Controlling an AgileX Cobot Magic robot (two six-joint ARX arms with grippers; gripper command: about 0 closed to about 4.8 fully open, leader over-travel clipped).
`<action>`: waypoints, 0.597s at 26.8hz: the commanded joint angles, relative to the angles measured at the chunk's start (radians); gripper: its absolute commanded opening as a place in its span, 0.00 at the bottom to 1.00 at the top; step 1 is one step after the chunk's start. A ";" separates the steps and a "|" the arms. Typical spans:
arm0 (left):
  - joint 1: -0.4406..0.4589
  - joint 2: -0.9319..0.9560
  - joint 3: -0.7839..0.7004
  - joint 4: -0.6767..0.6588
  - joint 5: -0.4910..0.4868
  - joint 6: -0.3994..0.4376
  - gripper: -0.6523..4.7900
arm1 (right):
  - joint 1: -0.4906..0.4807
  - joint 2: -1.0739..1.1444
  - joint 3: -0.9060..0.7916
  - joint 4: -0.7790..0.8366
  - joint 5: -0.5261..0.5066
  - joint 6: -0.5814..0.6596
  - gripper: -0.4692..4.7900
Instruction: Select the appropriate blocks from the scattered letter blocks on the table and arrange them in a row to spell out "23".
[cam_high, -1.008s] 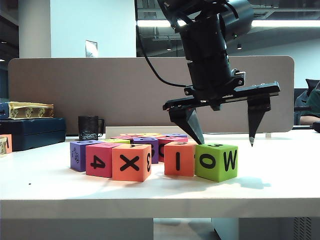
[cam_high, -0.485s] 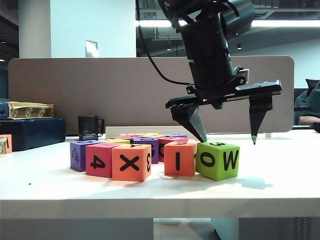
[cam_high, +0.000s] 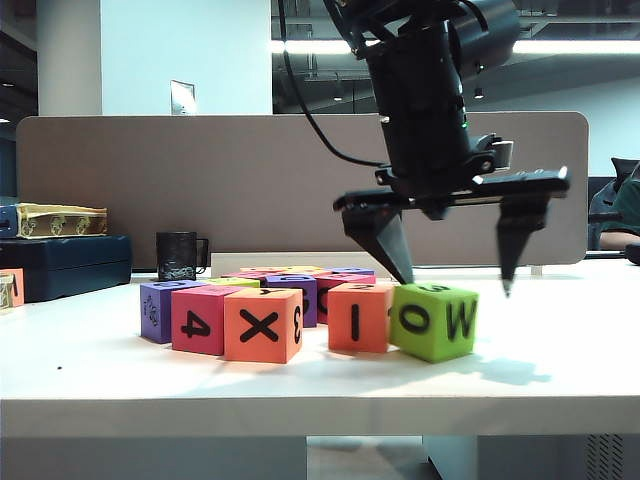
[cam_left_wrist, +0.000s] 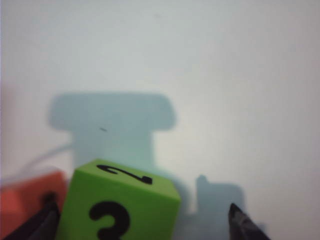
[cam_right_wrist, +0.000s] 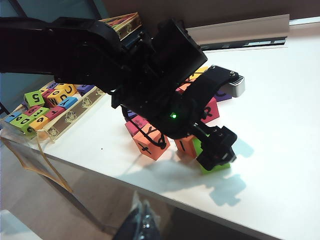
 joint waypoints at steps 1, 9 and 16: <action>-0.002 -0.008 0.004 0.001 -0.113 0.166 0.91 | -0.001 -0.011 0.003 0.009 0.001 -0.003 0.09; -0.001 -0.008 0.004 -0.002 -0.116 0.216 0.91 | -0.001 -0.011 0.003 0.009 0.001 -0.003 0.09; -0.014 -0.018 0.005 0.029 -0.037 0.206 0.90 | -0.001 -0.011 0.003 0.009 0.002 -0.003 0.09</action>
